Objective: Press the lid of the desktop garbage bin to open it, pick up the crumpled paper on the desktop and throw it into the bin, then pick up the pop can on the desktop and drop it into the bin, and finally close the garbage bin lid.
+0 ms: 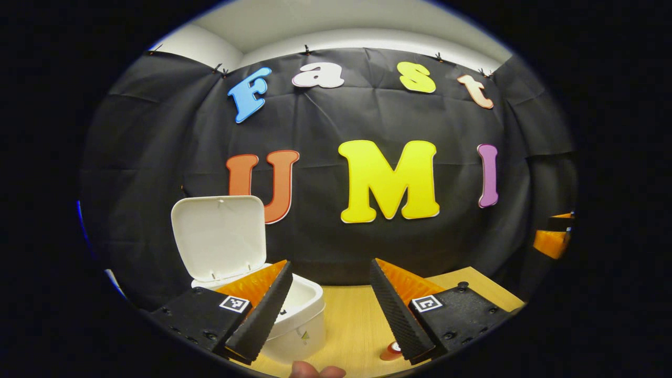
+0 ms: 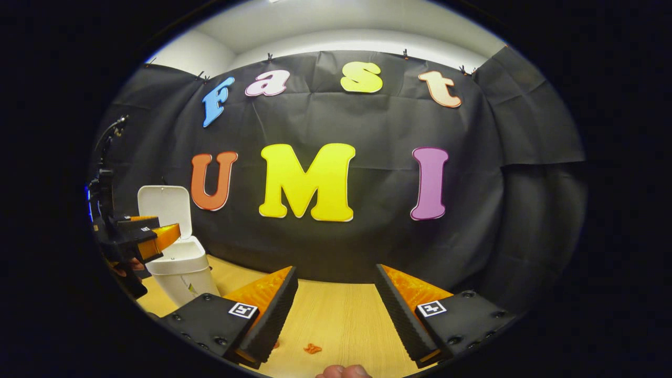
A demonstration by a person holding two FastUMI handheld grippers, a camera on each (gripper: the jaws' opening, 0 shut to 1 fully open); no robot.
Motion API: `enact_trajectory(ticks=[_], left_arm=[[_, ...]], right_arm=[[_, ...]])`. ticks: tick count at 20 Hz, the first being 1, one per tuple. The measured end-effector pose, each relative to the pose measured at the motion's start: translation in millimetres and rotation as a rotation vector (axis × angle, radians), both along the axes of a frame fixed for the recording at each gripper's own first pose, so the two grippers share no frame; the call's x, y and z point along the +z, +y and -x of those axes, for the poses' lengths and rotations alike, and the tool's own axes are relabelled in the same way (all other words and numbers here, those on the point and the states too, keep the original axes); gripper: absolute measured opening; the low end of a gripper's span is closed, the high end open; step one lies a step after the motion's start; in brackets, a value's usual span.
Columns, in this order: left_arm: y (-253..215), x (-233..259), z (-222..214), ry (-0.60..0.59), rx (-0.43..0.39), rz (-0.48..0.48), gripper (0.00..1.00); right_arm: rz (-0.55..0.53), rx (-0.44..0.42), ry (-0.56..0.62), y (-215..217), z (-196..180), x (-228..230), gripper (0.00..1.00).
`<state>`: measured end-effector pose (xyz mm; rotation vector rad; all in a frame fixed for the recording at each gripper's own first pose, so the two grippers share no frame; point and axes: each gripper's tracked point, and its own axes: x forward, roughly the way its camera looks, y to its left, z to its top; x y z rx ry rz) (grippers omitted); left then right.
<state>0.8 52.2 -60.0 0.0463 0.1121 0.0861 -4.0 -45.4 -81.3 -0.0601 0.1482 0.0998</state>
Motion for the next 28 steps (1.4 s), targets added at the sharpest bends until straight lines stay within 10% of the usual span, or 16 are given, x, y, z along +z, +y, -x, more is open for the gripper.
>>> enact_trajectory(ticks=[13, 28], left_arm=[[-40.9, -93.7, 60.3, 0.298, -0.089, 0.032, 0.96], [6.1, -98.2, 121.7, 0.389, 0.125, -0.012, 0.96]], right_arm=[[-0.010, 0.095, 0.404, 2.5, 6.6, -178.5, 0.94], [0.131, 0.235, 0.663, 31.4, -34.9, -338.1, 0.95]])
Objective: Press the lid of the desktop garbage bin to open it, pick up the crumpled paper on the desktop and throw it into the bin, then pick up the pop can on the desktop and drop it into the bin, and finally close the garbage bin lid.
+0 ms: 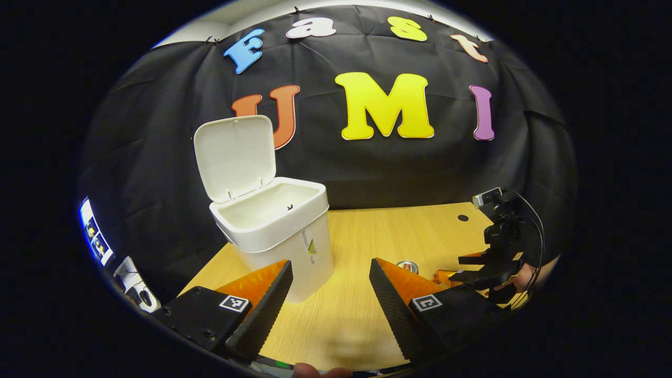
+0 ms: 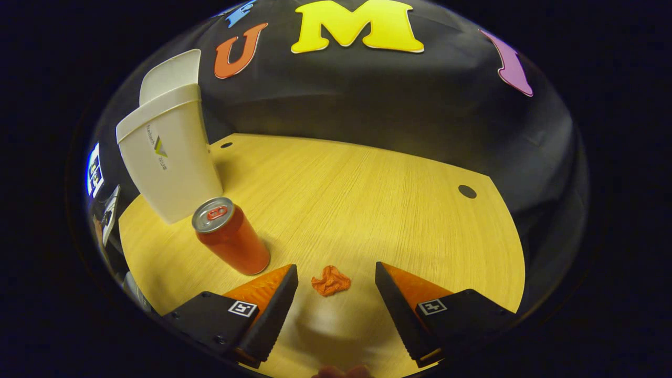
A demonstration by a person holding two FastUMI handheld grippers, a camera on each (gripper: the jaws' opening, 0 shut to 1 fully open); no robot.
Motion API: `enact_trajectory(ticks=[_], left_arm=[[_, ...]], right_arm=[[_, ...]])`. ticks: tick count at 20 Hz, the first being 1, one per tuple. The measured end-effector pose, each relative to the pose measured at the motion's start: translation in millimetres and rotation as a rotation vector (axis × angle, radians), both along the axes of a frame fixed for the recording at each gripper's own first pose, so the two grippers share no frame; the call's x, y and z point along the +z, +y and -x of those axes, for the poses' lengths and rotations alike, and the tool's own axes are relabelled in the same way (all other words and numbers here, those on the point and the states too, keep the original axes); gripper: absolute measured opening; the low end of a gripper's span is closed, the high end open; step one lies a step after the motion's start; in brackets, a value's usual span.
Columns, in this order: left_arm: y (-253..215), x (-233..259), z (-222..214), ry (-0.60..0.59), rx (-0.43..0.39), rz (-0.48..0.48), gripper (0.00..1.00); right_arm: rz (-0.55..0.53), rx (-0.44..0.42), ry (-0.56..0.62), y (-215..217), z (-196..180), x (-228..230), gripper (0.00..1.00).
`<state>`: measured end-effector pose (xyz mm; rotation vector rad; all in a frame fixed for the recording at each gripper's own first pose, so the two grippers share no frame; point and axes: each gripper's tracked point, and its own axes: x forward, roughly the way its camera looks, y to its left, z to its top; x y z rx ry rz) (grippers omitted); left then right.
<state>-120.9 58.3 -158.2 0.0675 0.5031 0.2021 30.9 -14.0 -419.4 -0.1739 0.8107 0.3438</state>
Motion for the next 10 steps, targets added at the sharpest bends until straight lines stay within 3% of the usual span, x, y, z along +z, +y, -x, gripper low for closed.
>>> enact_trajectory(ticks=[6, 7, 10], left_arm=[[13.9, -2.2, 19.2, 0.018, 0.067, -0.008, 0.96], [17.3, -2.1, 21.2, 0.018, 0.074, -0.011, 1.00], [26.4, -6.7, 25.9, 0.034, 0.096, -0.020, 0.96]], right_arm=[[0.013, -0.001, 0.105, 0.4, -2.3, -37.0, 0.94], [0.018, -0.005, 0.115, -1.0, -2.2, -41.4, 0.95], [0.031, 0.002, 0.133, -1.6, -0.3, -47.5, 0.85]])
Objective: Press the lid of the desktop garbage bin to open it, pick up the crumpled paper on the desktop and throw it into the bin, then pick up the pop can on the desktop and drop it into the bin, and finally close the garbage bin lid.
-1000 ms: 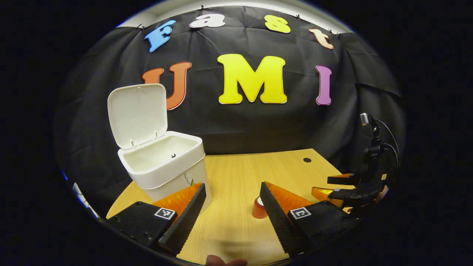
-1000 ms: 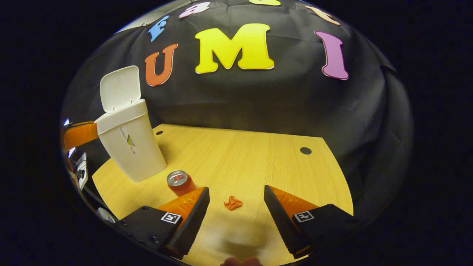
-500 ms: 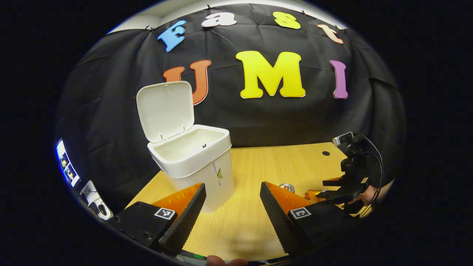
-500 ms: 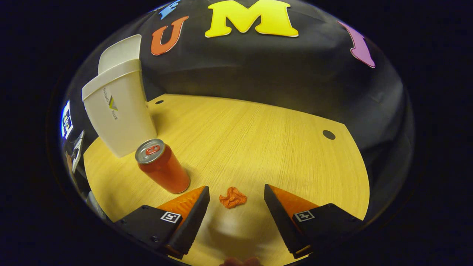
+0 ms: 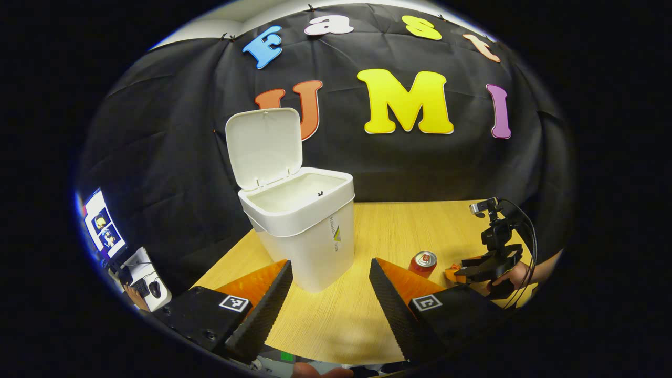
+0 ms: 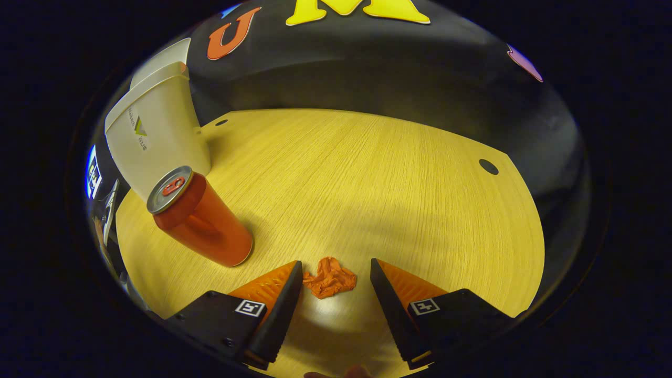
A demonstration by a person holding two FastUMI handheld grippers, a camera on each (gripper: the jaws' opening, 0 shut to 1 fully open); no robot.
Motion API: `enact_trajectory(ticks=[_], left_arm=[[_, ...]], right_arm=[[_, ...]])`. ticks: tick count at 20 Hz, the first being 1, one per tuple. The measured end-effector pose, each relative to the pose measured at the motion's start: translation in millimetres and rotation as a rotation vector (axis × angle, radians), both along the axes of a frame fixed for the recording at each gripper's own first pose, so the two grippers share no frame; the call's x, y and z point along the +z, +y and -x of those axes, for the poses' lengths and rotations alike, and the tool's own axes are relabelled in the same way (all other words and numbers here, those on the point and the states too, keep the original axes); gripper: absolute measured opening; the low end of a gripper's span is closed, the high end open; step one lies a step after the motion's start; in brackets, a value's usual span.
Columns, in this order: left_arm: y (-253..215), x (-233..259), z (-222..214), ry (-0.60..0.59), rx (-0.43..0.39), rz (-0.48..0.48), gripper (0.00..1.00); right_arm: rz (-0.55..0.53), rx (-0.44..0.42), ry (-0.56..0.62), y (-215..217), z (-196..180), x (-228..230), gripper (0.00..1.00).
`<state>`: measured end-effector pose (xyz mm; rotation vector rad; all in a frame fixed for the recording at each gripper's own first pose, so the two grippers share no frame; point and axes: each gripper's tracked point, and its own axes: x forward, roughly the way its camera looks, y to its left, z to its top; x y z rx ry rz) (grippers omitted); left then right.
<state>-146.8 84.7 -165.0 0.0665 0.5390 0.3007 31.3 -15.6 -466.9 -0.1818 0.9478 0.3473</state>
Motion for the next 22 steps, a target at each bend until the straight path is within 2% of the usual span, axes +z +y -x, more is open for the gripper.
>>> enact_trajectory(ticks=[2, 5, 7, 9, 11, 12, 16, 22], left_arm=[[5.1, 1.1, 2.1, 0.001, 0.014, -0.003, 0.96], [8.3, 3.6, 2.4, -0.008, 0.014, -0.006, 0.97], [8.9, 6.3, 1.2, -0.015, 0.004, -0.014, 0.96], [8.8, 7.3, -0.3, -0.018, -0.011, -0.021, 0.96], [8.5, 8.7, -2.0, -0.021, -0.023, -0.021, 0.96], [9.5, 8.5, -3.2, -0.022, -0.028, -0.019, 0.96], [13.5, 9.0, -8.9, -0.041, -0.036, -0.009, 0.97], [15.5, 2.9, -17.0, -0.081, -0.073, 0.009, 0.96]], right_arm=[[-0.007, 0.022, -0.005, 5.6, 1.7, -1.1, 0.79], [0.010, 0.045, -0.004, 7.3, 3.0, -2.5, 0.46], [0.019, 0.052, -0.024, 7.3, -0.3, -1.4, 0.47], [0.031, 0.053, -0.020, 6.6, 0.4, -0.4, 0.21], [0.025, 0.030, -0.011, 4.9, 1.0, 3.5, 0.21], [0.013, 0.017, 0.014, 4.7, 5.0, 6.9, 0.07], [-0.084, -0.040, -0.007, 7.9, 8.8, 57.2, 0.07], [-0.176, -0.031, -0.165, 28.0, 3.9, 179.0, 0.07]])
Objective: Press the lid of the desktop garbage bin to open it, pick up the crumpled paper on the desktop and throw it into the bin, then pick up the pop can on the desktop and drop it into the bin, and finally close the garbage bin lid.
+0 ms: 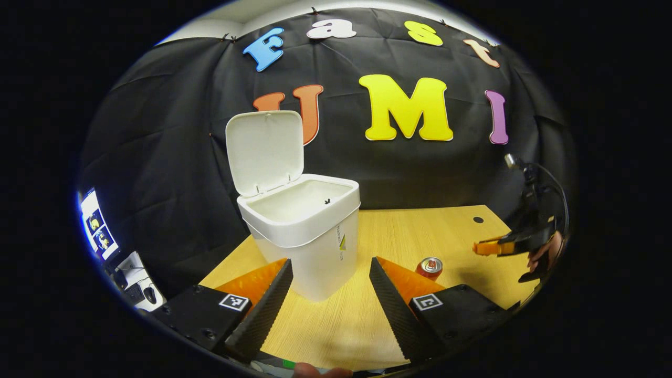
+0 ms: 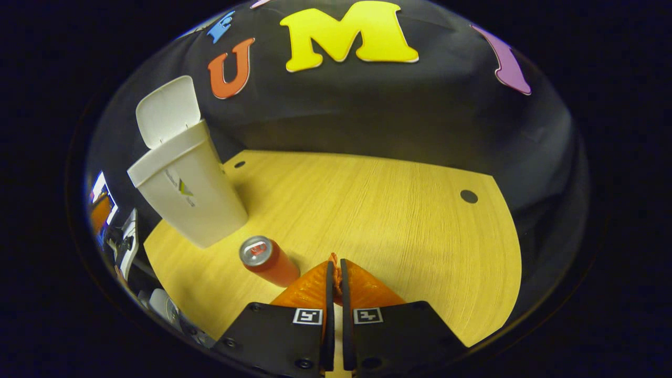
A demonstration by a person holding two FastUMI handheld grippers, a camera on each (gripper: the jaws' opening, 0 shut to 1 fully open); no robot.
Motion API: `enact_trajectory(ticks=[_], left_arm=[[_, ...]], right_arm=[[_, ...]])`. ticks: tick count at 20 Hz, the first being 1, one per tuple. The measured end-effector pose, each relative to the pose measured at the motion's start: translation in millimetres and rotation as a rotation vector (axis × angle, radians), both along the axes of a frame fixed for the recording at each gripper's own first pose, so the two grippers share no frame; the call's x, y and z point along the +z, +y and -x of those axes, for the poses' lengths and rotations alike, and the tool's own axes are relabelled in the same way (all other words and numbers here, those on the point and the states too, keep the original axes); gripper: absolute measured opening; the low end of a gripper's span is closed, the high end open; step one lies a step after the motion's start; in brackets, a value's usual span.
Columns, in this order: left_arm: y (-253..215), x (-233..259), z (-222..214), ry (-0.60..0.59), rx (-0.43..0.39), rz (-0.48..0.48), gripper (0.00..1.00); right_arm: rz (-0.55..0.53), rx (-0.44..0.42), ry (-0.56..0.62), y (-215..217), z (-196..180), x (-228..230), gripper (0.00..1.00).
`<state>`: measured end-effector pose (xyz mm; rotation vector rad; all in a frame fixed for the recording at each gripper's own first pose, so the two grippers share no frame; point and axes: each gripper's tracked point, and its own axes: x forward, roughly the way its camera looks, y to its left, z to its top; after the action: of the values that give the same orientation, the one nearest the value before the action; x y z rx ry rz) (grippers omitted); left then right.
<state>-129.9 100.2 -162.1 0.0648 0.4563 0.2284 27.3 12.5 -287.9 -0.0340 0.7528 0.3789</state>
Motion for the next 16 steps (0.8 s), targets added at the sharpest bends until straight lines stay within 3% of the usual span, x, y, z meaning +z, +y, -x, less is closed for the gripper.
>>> enact_trajectory(ticks=[6, 12, 16], left_arm=[[5.4, -7.1, 8.9, -0.024, -0.013, 0.033, 0.96], [36.9, -0.7, 28.6, -0.036, 0.051, 0.023, 0.97], [62.4, 8.4, 46.4, -0.054, 0.123, 0.012, 0.97]], right_arm=[[-0.048, 0.138, -0.177, 69.4, -15.1, 97.1, 0.07], [-0.087, 0.302, -0.316, 168.8, -22.4, 150.4, 0.06], [-0.127, 0.393, -0.330, 234.1, -22.2, 158.7, 0.06]])
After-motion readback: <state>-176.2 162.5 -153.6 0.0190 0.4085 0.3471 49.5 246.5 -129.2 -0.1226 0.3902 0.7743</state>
